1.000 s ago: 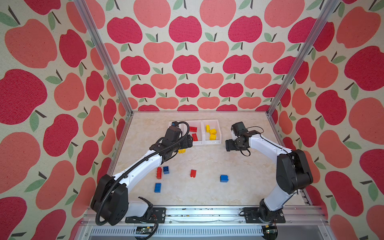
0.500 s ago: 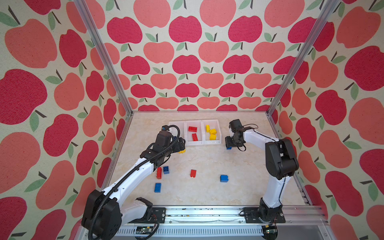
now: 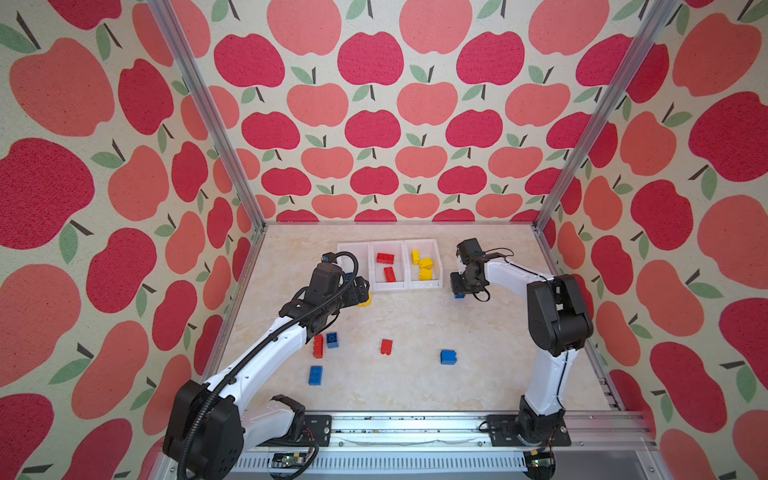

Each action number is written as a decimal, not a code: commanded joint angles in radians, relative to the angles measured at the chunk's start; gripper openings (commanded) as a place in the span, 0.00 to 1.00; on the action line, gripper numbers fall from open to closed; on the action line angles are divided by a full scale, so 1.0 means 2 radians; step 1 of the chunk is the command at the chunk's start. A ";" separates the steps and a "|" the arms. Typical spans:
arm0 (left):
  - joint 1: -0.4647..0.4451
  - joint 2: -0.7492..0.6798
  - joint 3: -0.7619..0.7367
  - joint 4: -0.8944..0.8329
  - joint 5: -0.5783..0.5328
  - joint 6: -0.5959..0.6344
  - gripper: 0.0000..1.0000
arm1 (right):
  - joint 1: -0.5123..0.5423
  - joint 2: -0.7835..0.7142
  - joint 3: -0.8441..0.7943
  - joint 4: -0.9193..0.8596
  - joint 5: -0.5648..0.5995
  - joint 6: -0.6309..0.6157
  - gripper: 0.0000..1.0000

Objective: Sort the legos into containers by color
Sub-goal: 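Close the right gripper on the blue 2x2 brick beside the bin and lift, then carry the blue brick with the right gripper over the blue compartment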

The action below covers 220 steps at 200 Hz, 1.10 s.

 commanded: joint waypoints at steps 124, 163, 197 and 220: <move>0.035 -0.059 -0.056 -0.009 0.015 -0.014 0.94 | 0.062 -0.133 -0.037 -0.030 0.008 0.052 0.29; 0.046 -0.071 -0.069 -0.012 0.021 -0.015 0.94 | 0.103 -0.147 -0.009 -0.039 0.006 0.060 0.29; 0.055 -0.085 -0.080 -0.020 0.028 -0.015 0.95 | 0.141 -0.127 0.040 -0.042 0.004 0.061 0.29; 0.058 -0.099 -0.087 -0.027 0.028 -0.016 0.95 | 0.162 -0.100 0.077 -0.039 -0.005 0.061 0.29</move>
